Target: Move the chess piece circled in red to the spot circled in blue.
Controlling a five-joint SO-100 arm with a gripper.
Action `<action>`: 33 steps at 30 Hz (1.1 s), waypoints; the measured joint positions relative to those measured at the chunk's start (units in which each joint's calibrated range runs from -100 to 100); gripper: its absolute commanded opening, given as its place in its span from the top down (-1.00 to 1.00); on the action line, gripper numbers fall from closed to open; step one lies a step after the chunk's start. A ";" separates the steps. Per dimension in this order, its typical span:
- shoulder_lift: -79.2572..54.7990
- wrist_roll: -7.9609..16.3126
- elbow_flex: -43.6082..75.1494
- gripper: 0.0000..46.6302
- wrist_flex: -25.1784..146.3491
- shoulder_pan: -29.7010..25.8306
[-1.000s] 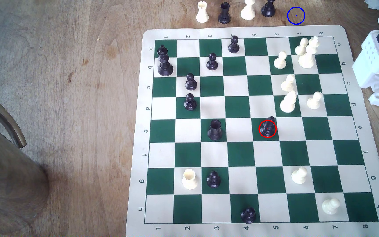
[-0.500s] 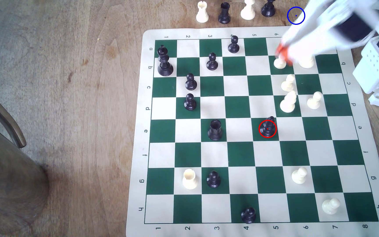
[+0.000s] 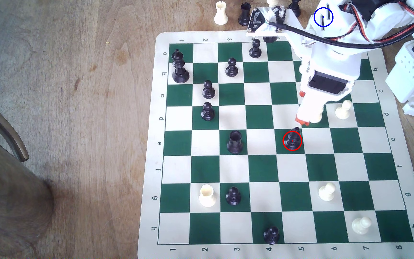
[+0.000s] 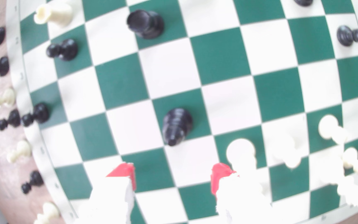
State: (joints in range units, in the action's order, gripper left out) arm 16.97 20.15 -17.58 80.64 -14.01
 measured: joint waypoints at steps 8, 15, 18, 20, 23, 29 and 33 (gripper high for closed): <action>-0.08 1.51 -10.94 0.06 -8.84 -1.55; -3.27 1.95 -13.74 0.09 -16.33 -1.62; -4.19 1.90 -14.46 0.11 -17.29 -1.62; -5.03 1.90 -15.00 0.11 -17.93 -1.62; -5.70 1.90 -16.45 0.20 -19.36 -1.62; -6.12 2.64 -18.26 0.25 -22.55 -2.43; -7.21 3.03 -18.62 0.26 -24.22 -2.43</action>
State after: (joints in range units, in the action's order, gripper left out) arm 9.76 23.17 -36.20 56.41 -16.45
